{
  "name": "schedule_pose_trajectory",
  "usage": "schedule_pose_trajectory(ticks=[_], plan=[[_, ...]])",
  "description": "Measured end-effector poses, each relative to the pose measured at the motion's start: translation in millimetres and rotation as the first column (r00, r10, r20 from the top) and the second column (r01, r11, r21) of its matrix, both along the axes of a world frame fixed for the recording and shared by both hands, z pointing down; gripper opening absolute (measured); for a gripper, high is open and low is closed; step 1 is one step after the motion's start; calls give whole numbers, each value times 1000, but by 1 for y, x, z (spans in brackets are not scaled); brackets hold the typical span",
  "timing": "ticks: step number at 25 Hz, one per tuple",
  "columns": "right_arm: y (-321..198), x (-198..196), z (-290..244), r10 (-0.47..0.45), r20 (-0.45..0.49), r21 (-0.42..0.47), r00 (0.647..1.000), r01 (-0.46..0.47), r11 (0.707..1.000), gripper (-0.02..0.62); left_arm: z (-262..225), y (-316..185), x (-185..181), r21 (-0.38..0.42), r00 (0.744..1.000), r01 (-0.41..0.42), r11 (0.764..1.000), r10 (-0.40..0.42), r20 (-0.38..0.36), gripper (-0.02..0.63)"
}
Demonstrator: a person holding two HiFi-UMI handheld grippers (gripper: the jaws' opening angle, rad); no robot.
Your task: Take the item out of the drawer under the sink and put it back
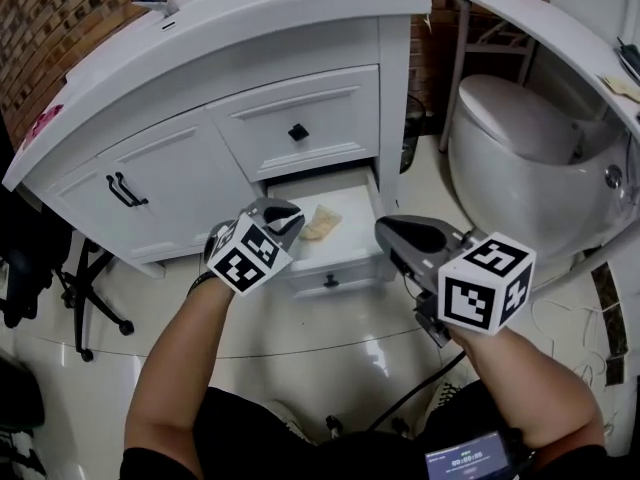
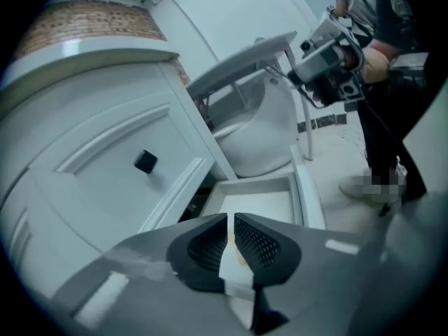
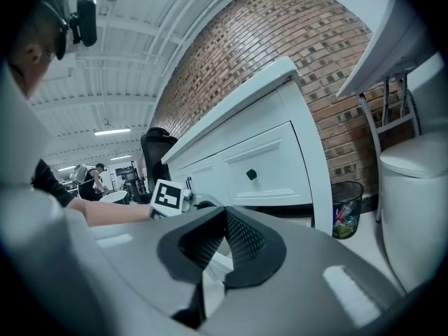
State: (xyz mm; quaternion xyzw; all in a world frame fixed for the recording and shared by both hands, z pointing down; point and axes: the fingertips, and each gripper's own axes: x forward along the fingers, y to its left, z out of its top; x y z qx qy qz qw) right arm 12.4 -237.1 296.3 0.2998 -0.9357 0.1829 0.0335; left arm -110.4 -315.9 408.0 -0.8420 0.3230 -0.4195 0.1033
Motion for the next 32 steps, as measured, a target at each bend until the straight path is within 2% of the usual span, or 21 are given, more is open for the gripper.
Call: schedule_pose_trajectory(ticks=[3,7,9,13,16,19,23,27,32], plan=[[-2,-1,3,-3,1,-13,1000,3,1000,3,32,-15,9,-79,989,-70,994,79,121,38],[0,1,9,-4,-5,-27,1000,4,1000,3,79,-32,14,-193,960,-105,976,150,238,64],[0,5,8,7,-4,-28,1000,-8,1000,3,96,-41,15,-231,948,-102,968,165,271,67],[-2,14,5,30,-4,-24,1000,-30,999,3,120,-51,14,-308,946,-70,949,161,280,76],[-3,18,5,32,-5,-26,999,-32,999,3,136,-50,10,-348,933,-56,936,173,316,74],[-4,21,5,34,-1,-29,999,-34,999,3,143,-52,6,-338,923,-44,940,168,347,39],[-3,21,2,31,4,-27,1000,-30,999,3,134,-56,6,-313,932,-28,949,138,335,14],[1,15,-1,16,11,-18,1000,-16,1000,3,125,-50,2,-323,936,-16,946,128,328,9],[6,12,-3,5,7,-9,1000,-5,1000,3,88,-46,-2,-271,960,-2,963,78,270,9]])
